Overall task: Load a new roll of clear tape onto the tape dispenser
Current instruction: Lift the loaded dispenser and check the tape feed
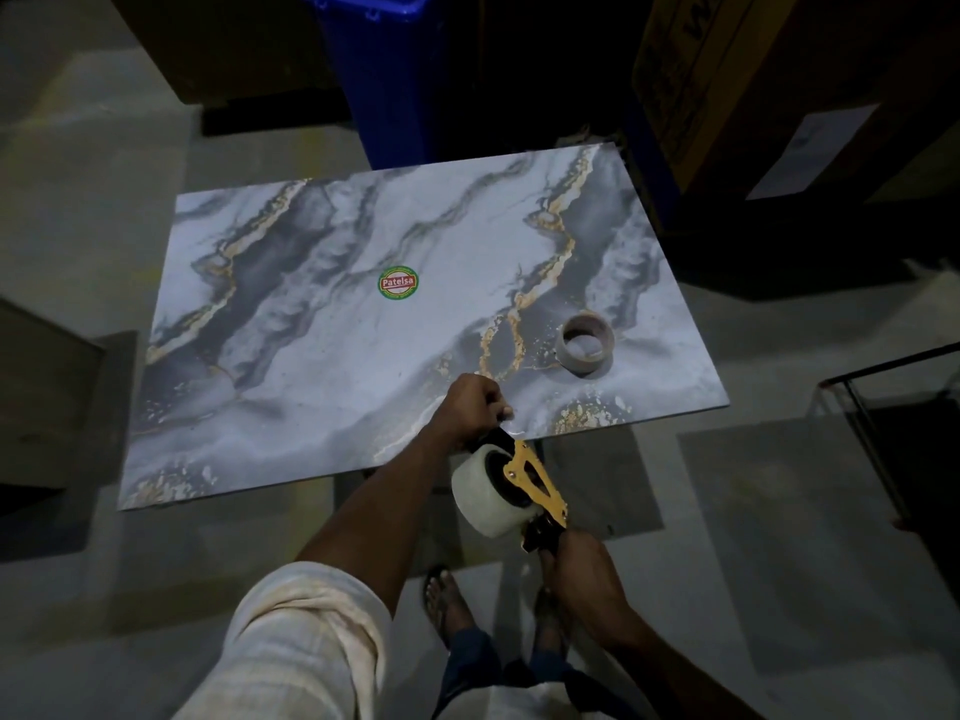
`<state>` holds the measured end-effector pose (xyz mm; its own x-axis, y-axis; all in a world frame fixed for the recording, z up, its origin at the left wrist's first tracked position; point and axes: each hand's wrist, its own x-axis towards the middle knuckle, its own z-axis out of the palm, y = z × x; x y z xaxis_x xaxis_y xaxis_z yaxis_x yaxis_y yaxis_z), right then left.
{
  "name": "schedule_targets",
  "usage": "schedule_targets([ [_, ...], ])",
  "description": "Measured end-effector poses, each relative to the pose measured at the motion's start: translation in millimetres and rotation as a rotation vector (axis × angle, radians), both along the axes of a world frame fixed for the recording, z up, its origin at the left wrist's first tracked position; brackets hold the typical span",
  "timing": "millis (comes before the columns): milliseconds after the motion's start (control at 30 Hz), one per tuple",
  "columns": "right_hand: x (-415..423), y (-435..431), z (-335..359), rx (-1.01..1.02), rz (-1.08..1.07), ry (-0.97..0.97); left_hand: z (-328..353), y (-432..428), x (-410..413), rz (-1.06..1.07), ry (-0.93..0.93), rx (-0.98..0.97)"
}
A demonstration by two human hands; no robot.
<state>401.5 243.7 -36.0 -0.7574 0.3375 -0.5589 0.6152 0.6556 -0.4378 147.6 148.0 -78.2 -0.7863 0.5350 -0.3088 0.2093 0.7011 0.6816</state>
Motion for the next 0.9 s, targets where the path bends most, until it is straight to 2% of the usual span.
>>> schedule_targets([
  [400, -6, 11, 3, 0.021, 0.039, -0.018, -1, 3, -1, 0.025, -0.013, -0.019],
  [733, -15, 30, 13, 0.095, 0.158, -0.058, 2, 10, -2, 0.021, -0.015, -0.039],
  [800, -13, 31, 15, 0.091, 0.176, -0.076, 1, 11, -1, 0.064, 0.018, -0.018],
  [900, 11, 30, 8, 0.134, 0.289, -0.203, 5, 11, -6, 0.177, 0.007, 0.021],
])
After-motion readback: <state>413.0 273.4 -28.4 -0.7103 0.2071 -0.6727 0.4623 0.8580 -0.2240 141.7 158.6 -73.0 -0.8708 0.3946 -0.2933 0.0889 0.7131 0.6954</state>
